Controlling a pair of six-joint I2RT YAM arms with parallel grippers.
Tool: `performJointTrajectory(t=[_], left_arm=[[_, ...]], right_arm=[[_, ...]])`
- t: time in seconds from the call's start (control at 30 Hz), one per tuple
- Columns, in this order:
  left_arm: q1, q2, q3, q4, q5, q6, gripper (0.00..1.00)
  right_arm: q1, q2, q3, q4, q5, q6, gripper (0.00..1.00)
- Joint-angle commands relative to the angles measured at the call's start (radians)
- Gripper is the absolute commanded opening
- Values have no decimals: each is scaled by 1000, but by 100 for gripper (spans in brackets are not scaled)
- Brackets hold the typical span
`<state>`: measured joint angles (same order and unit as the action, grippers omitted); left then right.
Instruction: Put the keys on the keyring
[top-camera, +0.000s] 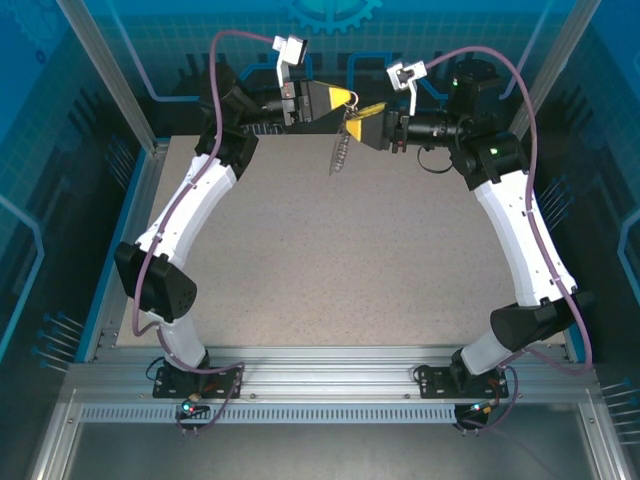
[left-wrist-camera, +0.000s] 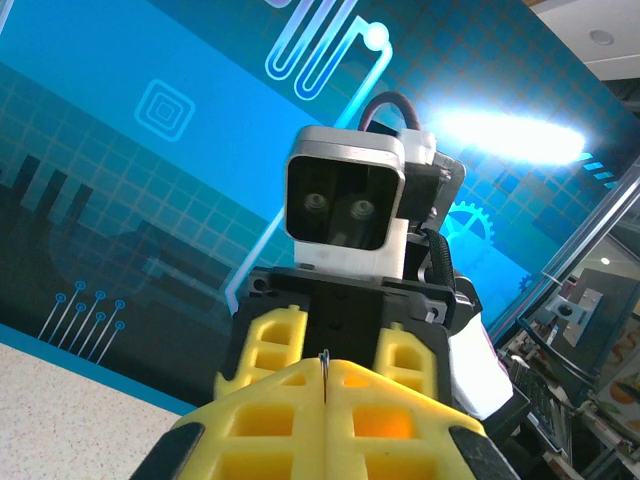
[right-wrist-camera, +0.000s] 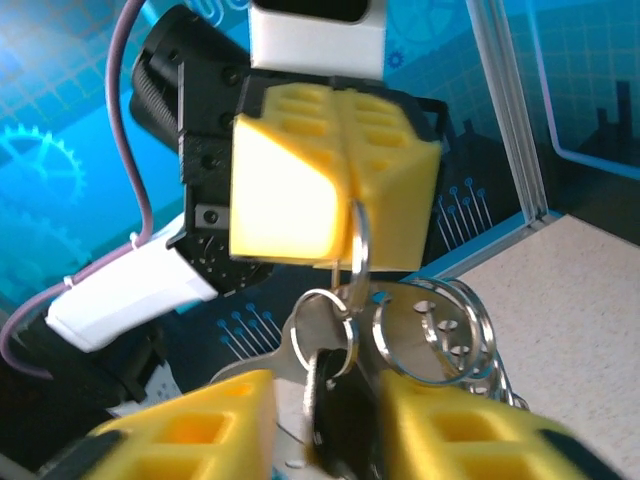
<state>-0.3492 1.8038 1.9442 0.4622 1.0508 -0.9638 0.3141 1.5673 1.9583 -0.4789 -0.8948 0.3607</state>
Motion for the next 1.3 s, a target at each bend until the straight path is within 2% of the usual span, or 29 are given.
performJointTrajectory(t=[0.0,0.1,0.4,0.67,1.07,1.27], left_arm=[[-4,-37,16,54,-20,-3,0],[-1,-47,5,56,-33,3,0],[-2,-88,-57,85,-98,13,0],[-2,-107,-94,105,-101,6,0],[-2,-142,-132,53,-96,62,0],[-2,-159,-137,-30,-81,136,0]], right_arm=[[9,-4,3,-3,33,-2,16],[9,-19,-21,0,46,1,0],[30,-29,-52,-4,51,6,0],[76,23,14,-14,43,8,0],[11,-29,-65,42,45,71,0],[-23,-35,-21,-36,23,49,0]])
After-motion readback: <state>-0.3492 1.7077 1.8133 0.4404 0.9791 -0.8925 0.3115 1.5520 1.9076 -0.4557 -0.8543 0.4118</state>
